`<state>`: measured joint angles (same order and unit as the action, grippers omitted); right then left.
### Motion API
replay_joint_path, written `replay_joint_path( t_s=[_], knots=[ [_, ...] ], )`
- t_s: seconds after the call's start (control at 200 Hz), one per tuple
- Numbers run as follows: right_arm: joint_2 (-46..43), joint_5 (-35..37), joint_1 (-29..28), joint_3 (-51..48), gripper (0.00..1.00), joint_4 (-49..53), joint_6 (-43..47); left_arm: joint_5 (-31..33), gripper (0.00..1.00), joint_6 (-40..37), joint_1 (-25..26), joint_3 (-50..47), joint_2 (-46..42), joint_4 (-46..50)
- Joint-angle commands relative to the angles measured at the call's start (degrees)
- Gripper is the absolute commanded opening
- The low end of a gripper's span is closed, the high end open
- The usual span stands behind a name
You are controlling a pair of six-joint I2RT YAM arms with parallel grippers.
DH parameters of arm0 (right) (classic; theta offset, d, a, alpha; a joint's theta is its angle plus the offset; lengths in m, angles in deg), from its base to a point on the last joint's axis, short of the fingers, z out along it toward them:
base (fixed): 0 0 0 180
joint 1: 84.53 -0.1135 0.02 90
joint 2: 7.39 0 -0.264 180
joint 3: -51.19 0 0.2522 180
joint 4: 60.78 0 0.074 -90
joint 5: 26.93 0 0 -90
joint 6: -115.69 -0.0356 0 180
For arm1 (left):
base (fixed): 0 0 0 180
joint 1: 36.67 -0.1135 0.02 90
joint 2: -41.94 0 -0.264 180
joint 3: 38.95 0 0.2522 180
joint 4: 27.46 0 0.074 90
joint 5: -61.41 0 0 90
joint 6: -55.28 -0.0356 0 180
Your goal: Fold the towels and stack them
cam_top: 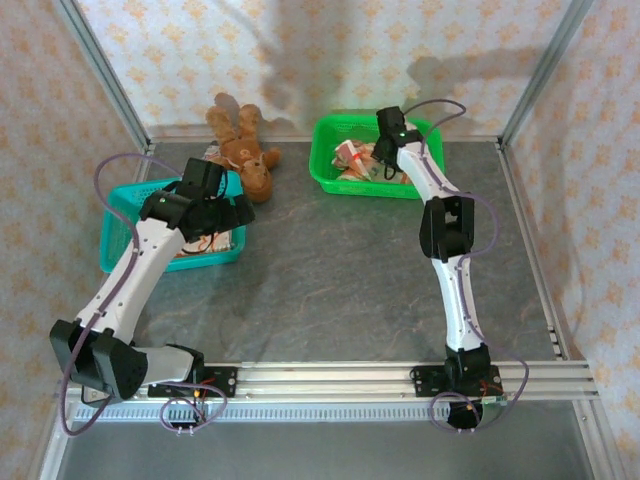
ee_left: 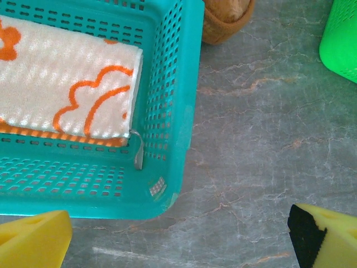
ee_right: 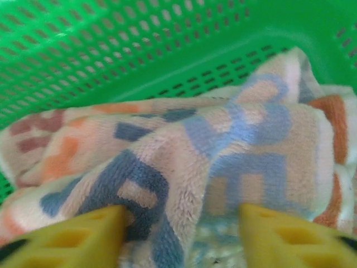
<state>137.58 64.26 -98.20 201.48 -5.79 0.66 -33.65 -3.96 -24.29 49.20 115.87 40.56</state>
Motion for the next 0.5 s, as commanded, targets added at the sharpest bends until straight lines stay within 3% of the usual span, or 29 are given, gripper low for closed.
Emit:
replay_joint_path(
  t_s=[0.0, 0.085, 0.495],
  knots=[
    [-0.6, 0.3, 0.1, 2.2, 0.23, 2.2, 0.0, 2.4, 1.00, 0.9, 0.3, 0.5, -1.5, 1.8],
    [-2.9, 1.2, 0.1, 1.0, 0.00, 1.9, 0.7, 2.1, 1.00, 0.9, 0.3, 1.3, -1.2, 1.8],
    [-20.7, 1.7, 0.0, -3.4, 0.00, 1.2, 4.6, -0.9, 1.00, 1.5, 0.3, -0.2, -1.3, -1.7]
  ],
)
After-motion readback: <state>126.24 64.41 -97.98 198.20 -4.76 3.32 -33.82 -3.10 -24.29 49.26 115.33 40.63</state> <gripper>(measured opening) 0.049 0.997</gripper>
